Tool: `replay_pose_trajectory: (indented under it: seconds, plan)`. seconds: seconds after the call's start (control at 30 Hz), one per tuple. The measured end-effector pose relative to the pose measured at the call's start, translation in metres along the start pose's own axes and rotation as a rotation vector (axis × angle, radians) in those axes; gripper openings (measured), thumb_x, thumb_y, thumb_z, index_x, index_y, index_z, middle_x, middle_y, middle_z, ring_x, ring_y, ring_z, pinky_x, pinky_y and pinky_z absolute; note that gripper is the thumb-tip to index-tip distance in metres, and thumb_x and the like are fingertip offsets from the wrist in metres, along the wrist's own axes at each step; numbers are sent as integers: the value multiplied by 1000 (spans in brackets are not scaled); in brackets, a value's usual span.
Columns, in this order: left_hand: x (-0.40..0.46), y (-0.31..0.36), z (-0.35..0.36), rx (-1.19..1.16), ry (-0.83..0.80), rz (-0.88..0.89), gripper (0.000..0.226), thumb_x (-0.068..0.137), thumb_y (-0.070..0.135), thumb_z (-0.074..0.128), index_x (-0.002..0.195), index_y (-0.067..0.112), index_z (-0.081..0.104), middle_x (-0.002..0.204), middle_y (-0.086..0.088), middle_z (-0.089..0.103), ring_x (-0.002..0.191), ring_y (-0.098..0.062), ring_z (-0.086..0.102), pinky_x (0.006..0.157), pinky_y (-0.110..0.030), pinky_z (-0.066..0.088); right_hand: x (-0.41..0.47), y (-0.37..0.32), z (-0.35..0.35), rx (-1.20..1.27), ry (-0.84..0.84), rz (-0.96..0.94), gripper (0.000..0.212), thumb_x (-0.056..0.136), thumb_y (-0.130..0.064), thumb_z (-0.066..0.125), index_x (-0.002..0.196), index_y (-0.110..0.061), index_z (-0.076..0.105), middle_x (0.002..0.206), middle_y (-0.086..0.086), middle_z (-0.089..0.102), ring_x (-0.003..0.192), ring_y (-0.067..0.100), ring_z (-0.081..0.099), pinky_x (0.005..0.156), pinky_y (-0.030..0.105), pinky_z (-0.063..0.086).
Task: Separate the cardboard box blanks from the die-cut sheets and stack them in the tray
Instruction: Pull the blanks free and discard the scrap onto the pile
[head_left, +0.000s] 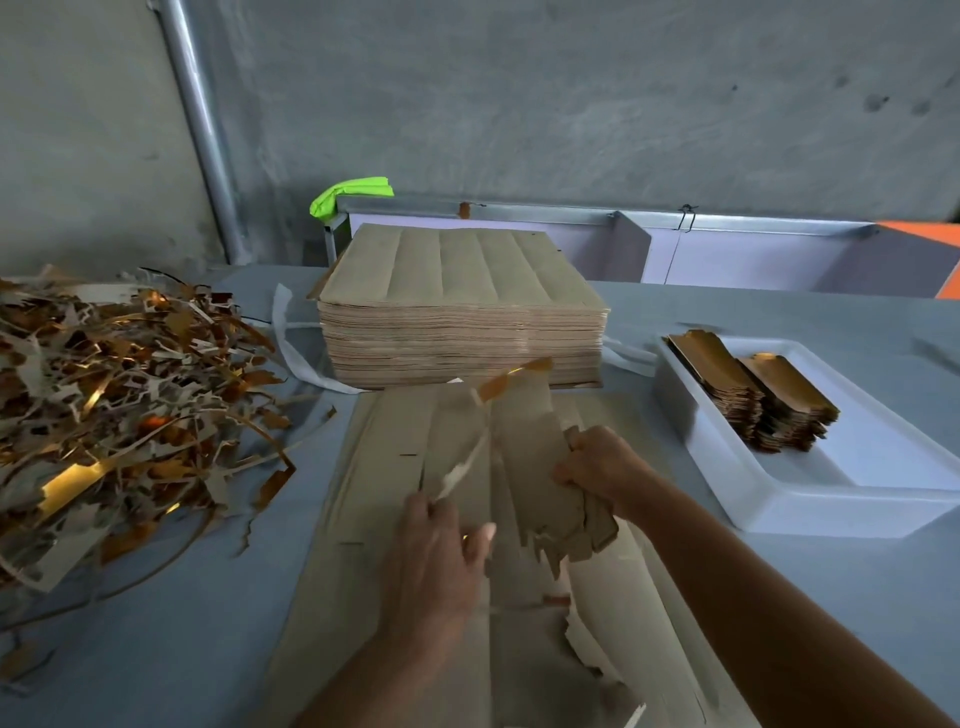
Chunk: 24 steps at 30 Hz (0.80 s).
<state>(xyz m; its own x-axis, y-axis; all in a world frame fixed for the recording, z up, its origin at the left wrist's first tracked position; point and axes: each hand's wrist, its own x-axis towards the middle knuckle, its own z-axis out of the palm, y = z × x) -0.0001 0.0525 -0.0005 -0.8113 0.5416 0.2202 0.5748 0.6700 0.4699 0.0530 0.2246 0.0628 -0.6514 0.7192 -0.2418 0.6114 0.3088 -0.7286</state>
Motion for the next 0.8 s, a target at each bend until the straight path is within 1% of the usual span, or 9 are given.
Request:
replay_pose_trajectory:
  seconds: [0.1,0.2,0.27,0.37,0.5,0.53,0.6,0.67,0.8]
  plan:
    - [14,8,1,127,13,162,62,81,63,55,127,24,41,126,-1,32,113,-16,35,93,-26,38,3,-4,9,67,-6,8,24,79,2,60,101,10,63,105,26,64,99,37,64,85,50,54]
    - [30,5,9,156,-257,296,80,70,72,59,132,26,36,136,0,25,126,-21,24,105,-36,29,6,-8,12,118,31,41,23,78,2,60,100,9,65,105,25,65,98,36,64,85,49,55]
    - [30,1,17,220,-297,389,69,74,70,56,126,26,43,133,0,29,126,-21,24,105,-36,28,9,-8,13,120,67,56,23,79,-1,61,101,7,65,105,23,65,98,34,64,85,46,56]
    - [25,-3,27,256,-117,477,35,92,51,44,114,25,54,134,2,37,124,-17,30,97,-30,28,11,-5,14,113,142,47,20,84,-5,59,102,2,66,105,18,66,98,30,64,85,41,56]
    - [25,-11,32,33,-47,490,34,99,37,39,114,19,64,136,5,46,118,-14,39,97,-24,29,12,4,10,-7,342,-80,18,85,-3,51,91,-5,67,91,12,63,89,28,62,75,35,55]
    - [26,-13,31,-29,-34,481,31,99,32,42,112,16,66,131,2,51,113,-15,44,95,-25,33,12,6,9,-50,377,-101,19,86,-3,49,94,-3,66,89,11,61,84,27,61,70,32,53]
    - [26,-19,27,-215,-18,363,25,98,21,46,103,8,67,104,-3,62,93,-16,56,82,-23,41,13,12,4,-99,413,-130,22,88,-2,47,101,-3,65,87,9,58,76,23,58,62,28,47]
    - [27,-24,23,-362,-26,154,27,99,20,43,94,6,64,72,4,55,67,-10,53,62,-20,39,15,20,0,-117,404,-110,20,90,-4,48,101,-2,64,87,10,59,76,22,59,62,28,48]
    - [35,-24,22,-488,38,-51,33,99,18,42,69,15,54,65,6,51,62,-11,49,48,-12,34,18,31,-7,11,414,-33,10,87,-7,54,85,-1,62,92,18,62,87,33,61,77,39,54]
